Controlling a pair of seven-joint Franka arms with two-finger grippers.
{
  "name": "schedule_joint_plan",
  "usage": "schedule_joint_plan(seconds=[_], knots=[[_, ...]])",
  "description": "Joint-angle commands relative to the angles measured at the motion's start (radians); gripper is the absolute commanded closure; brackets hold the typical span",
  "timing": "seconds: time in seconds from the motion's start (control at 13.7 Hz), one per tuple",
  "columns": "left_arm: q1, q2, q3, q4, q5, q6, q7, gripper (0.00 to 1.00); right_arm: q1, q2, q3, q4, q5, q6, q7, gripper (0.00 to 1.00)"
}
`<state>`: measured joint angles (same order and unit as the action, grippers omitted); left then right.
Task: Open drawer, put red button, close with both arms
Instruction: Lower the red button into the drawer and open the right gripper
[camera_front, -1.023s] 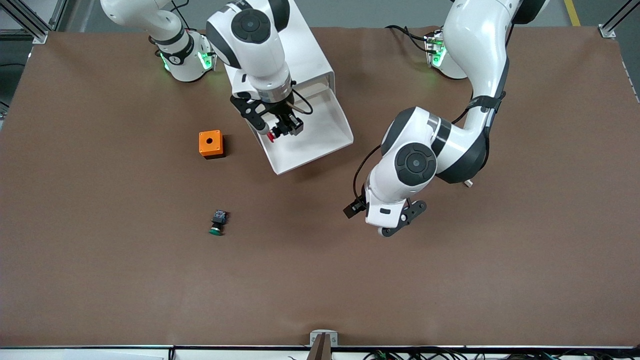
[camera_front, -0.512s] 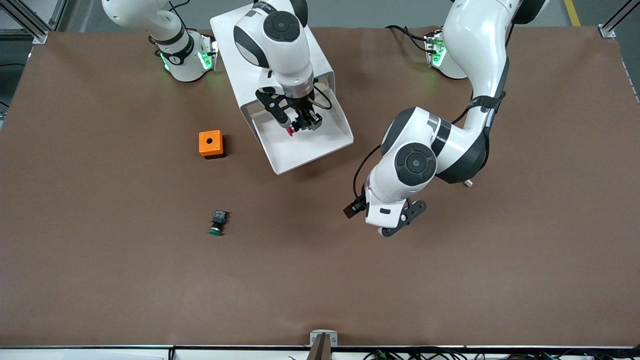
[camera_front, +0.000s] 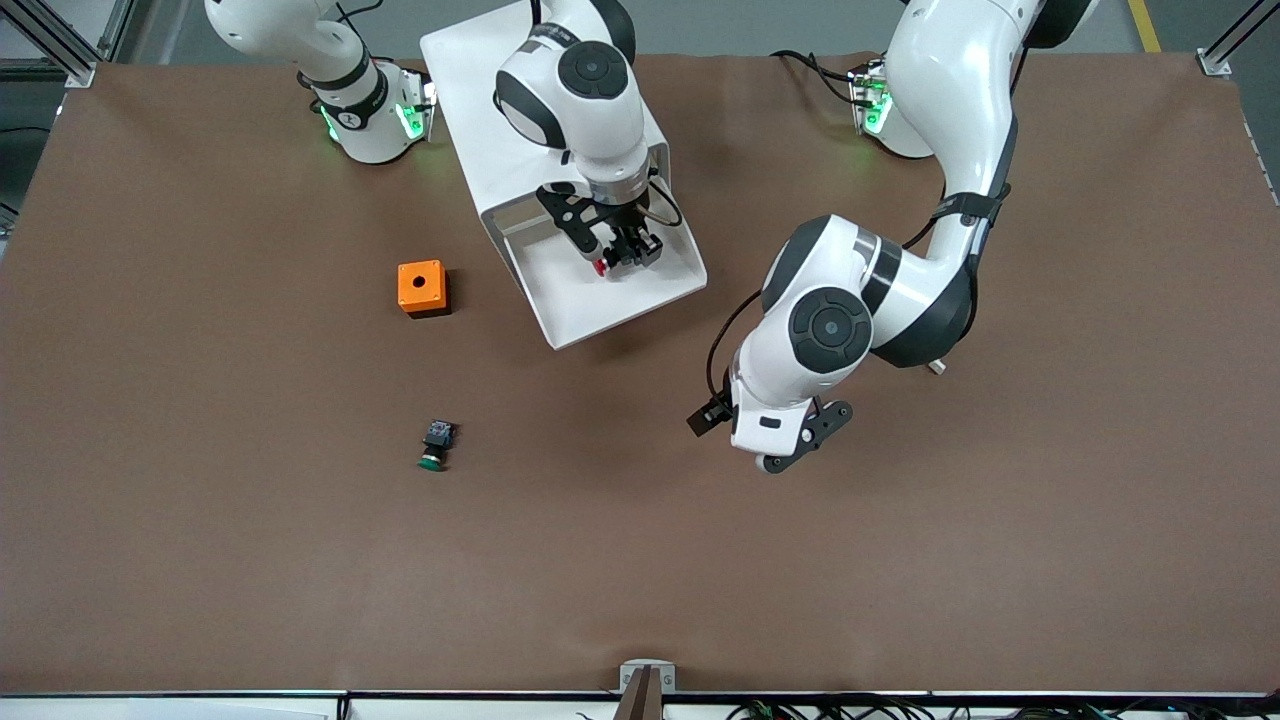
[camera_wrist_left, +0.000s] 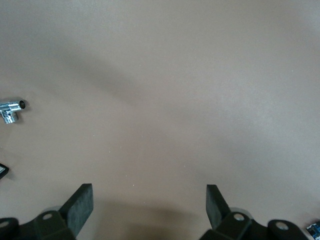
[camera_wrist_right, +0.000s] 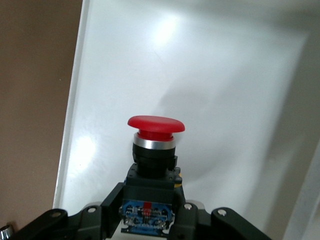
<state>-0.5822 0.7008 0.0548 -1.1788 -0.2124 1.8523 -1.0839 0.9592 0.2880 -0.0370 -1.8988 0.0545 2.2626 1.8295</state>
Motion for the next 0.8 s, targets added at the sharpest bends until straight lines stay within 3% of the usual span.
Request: schedule_joint_plan(seconds=[0.0,0.51,0.58,0.66,0.73], knots=[[-0.010,-0.003,0.008,-0.004,0.027,0.013,-0.010,0.01,0.024,0.025,-0.011,0.032,-0.013,-0.003,0.040,1.00],[-0.008,-0.003,0.007,-0.004,0.027,0.013,-0.011,0.01,0.038,0.066,-0.011,0.063,-0.013,-0.005,0.070,0.98],[-0.010,-0.001,0.007,-0.004,0.027,0.015,-0.010,0.01,0.036,0.065,-0.012,0.064,-0.013,-0.006,0.067,0.74],[-0.010,-0.001,0.008,-0.004,0.025,0.013,-0.010,0.01,0.036,0.065,-0.012,0.064,-0.013,-0.008,0.070,0.15],[-0.010,-0.001,0.007,-0.004,0.027,0.013,-0.010,0.01,0.038,0.065,-0.014,0.066,-0.015,-0.009,0.070,0.00]])
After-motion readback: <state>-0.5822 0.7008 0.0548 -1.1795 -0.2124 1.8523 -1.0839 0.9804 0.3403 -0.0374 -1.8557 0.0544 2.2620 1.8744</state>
